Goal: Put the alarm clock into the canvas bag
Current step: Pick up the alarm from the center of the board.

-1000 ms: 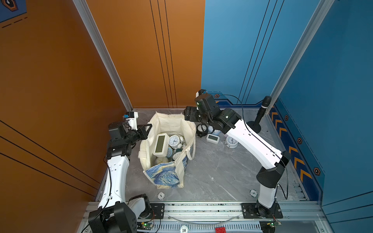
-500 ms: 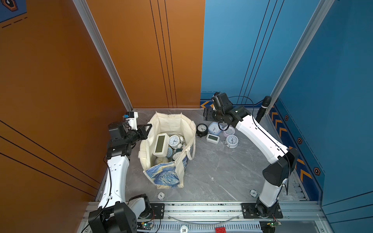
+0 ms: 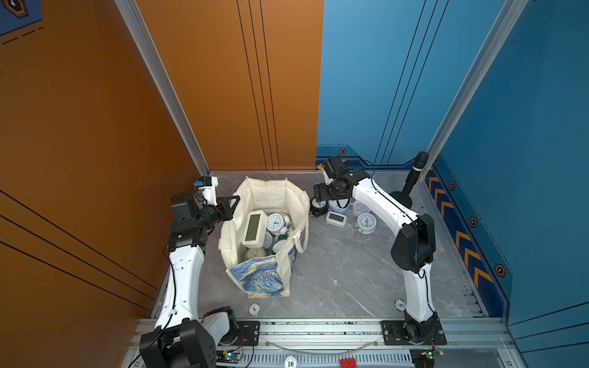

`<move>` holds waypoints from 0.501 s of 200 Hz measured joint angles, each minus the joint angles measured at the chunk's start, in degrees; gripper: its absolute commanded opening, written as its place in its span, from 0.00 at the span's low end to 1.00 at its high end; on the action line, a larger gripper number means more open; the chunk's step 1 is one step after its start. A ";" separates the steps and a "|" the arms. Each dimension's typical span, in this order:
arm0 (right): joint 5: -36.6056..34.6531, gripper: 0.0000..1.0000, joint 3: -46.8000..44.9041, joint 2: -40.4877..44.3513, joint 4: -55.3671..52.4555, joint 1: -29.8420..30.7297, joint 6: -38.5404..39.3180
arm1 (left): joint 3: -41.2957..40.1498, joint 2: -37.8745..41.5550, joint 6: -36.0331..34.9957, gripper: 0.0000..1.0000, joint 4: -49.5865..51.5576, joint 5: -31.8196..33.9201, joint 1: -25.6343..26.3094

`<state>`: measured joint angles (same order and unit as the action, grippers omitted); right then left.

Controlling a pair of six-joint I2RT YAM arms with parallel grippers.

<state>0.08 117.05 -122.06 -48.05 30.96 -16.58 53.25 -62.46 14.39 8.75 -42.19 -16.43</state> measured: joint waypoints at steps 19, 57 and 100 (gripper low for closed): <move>-0.04 0.88 2.10 -3.41 -0.42 -0.13 2.05 | 0.00 0.00 0.00 0.00 0.00 0.00 0.00; -0.07 0.90 6.62 -9.14 -0.85 -0.22 6.40 | -0.02 0.11 -0.02 0.00 0.02 0.28 0.00; -0.11 0.95 11.02 -14.49 -0.87 -0.22 9.64 | -0.02 0.11 -0.02 0.00 0.02 0.46 0.00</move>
<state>-0.03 128.07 -136.55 -48.93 30.74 -6.94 53.23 -62.35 14.37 8.78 -41.74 -16.43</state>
